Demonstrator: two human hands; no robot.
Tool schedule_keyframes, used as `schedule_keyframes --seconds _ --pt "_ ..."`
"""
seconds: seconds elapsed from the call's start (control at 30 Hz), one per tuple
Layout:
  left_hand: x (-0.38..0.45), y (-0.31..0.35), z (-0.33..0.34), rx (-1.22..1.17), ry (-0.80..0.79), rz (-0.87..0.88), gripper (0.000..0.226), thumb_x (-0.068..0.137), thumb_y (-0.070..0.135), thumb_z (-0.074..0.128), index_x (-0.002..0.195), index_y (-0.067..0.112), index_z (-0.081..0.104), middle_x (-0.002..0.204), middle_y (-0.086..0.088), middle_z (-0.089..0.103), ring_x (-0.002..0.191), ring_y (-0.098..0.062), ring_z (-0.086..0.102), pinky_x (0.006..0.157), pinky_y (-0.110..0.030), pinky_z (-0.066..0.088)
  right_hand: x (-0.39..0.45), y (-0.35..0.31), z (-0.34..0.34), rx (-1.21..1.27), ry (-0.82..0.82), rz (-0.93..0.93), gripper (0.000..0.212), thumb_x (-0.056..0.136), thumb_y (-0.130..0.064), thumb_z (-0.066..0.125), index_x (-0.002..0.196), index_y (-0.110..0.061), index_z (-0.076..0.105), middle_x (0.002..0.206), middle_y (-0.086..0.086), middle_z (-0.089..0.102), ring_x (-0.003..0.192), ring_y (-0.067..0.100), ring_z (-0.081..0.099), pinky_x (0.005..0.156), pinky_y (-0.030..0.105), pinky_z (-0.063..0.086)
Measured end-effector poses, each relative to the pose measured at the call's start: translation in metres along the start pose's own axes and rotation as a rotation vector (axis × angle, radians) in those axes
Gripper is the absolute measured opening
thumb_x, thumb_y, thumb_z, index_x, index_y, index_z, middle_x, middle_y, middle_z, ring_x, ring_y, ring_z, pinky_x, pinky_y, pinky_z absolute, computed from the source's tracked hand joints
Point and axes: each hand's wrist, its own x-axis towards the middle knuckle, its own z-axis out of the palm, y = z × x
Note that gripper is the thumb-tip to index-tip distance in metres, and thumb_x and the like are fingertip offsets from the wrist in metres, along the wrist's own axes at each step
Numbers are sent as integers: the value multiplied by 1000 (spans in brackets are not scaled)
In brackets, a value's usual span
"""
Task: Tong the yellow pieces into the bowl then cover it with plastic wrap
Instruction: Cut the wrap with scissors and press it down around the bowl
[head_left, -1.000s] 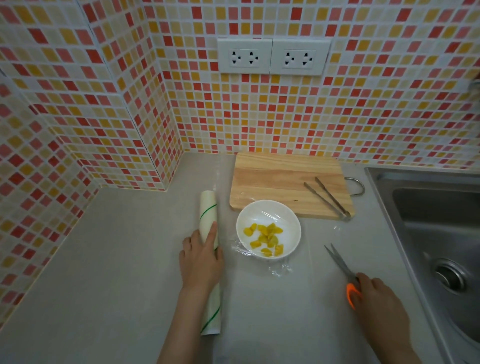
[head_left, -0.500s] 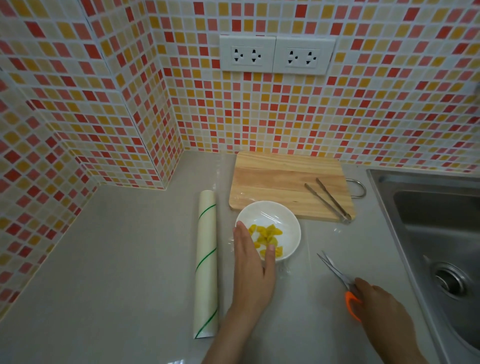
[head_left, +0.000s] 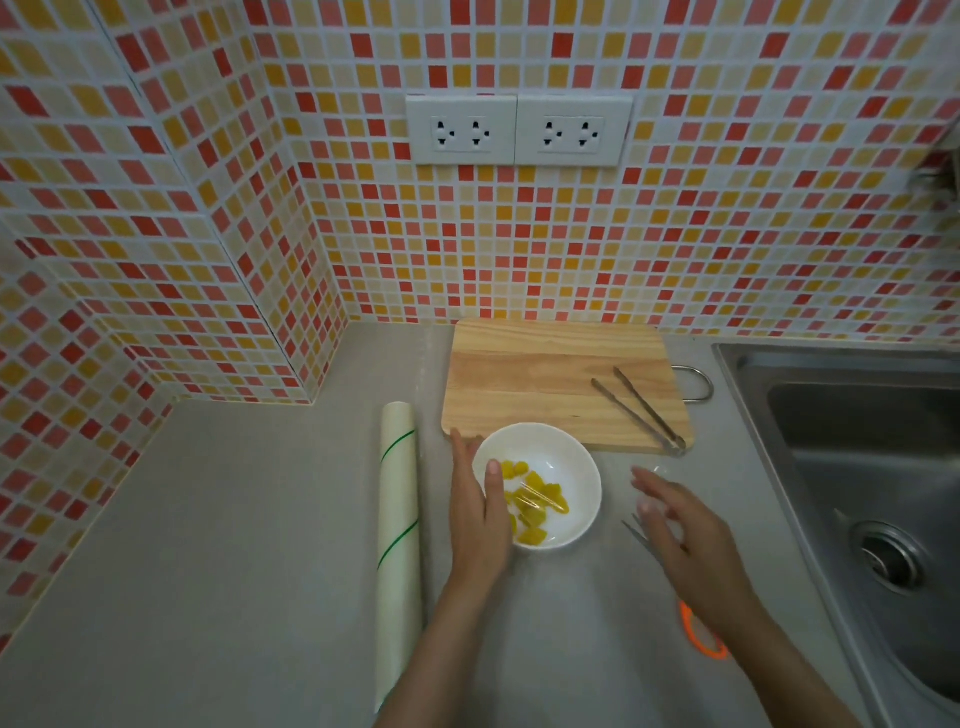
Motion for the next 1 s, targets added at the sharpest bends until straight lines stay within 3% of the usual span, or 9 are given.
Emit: schedule_keyframes --seconds 0.1,0.2,0.37,0.47,0.57,0.63,0.7,0.9,1.0 --pt "11 -2 0 1 -49 34 61 90 42 29 147 28 14 129 16 52 113 4 52 92 -10 35 44 -22 15 275 -159 -58 39 97 -22 40 135 -19 47 139 -12 45 130 -3 38 103 2 26" --pt "19 -9 1 -38 -79 48 55 92 43 28 145 35 16 119 18 59 100 19 53 79 2 35 84 -27 37 285 -297 -91 40 99 -25 35 137 -18 44 143 -7 43 136 2 32 109 8 22" --pt "31 -26 5 -131 -98 -99 37 93 51 29 125 67 23 94 23 69 88 12 62 70 -3 44 105 -8 62 452 -396 149 38 100 -30 31 125 -20 57 127 3 62 125 19 52 112 36 33" --pt "37 -29 10 -233 -155 -190 38 94 51 34 131 59 33 95 19 71 88 1 67 71 -10 49 99 3 64 765 -416 363 46 98 -43 20 115 -29 60 134 10 56 122 24 52 111 45 34" --pt "40 -25 12 -423 -242 -312 35 76 70 40 102 60 61 88 12 74 84 -6 70 69 -18 53 96 8 65 1059 -439 526 61 95 -52 10 122 -21 55 136 16 52 125 35 49 109 49 34" --pt "38 -26 13 -581 -294 -391 47 69 70 36 106 56 60 103 7 73 99 -15 67 84 -32 54 93 10 66 1142 -444 578 68 92 -58 9 124 -20 54 133 17 54 125 37 49 109 50 33" --pt "37 -29 13 -652 -319 -449 58 72 65 30 125 47 47 118 1 67 110 -24 62 93 -43 49 91 14 68 1174 -445 614 73 89 -64 9 125 -20 55 130 16 57 124 37 50 109 51 33" --pt "37 -31 10 -588 -348 -463 54 83 61 21 116 37 56 105 7 73 99 -13 68 77 -29 54 91 17 71 1093 -371 610 72 88 -66 10 120 -23 58 129 13 58 119 33 54 108 50 36" --pt "33 -16 5 -510 -241 -374 65 83 60 22 123 22 57 115 -6 69 112 -24 61 96 -39 48 90 16 69 963 -195 539 64 89 -62 15 109 -22 62 124 15 61 111 28 59 103 46 42"
